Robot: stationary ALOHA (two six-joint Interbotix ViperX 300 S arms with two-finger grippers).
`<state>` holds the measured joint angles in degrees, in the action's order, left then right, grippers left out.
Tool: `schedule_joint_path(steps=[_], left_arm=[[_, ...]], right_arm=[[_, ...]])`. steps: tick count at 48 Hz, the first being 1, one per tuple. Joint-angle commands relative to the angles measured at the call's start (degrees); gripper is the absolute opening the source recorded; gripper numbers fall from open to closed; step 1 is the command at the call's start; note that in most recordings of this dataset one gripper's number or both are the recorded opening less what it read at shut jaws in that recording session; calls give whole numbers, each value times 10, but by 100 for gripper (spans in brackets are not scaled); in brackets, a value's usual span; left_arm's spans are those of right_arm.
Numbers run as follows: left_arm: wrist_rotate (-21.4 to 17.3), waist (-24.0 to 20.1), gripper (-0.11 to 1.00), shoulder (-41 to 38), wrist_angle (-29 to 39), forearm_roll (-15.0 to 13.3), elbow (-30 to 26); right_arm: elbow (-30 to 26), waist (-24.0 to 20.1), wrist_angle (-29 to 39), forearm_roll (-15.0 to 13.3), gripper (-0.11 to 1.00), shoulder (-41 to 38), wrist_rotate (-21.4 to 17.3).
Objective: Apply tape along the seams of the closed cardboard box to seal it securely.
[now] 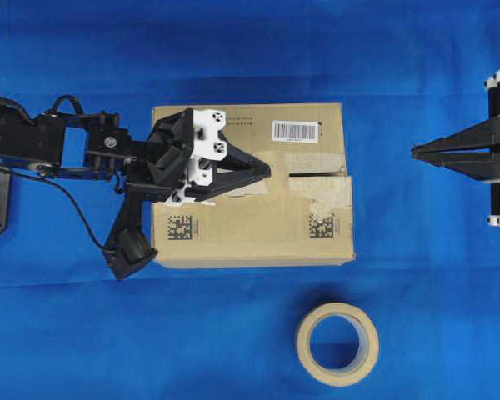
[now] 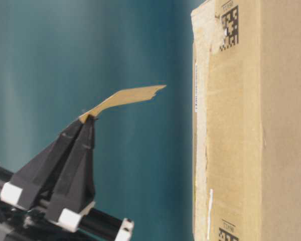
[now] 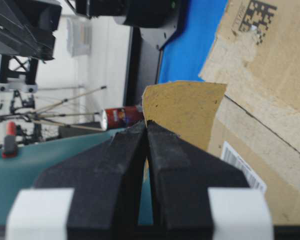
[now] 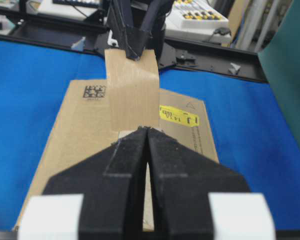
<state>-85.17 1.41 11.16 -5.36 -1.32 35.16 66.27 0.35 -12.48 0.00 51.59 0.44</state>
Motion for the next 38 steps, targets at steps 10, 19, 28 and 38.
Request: schedule_joint_path(steps=[10, 19, 28, 38], left_arm=[[8, -4, 0, -23, -4, -1, 4], [8, -6, 0, -23, -3, -1, 31], [4, -6, 0, -12, 15, -1, 53], [-2, -6, 0, -4, 56, 0, 63]], right_arm=[[-13, 19, -6, -2, 2, -7, 3], [-13, 21, -9, -2, 2, -15, 3], [-13, 25, -18, -1, 2, -20, 3], [-11, 32, -35, -1, 2, -33, 3]])
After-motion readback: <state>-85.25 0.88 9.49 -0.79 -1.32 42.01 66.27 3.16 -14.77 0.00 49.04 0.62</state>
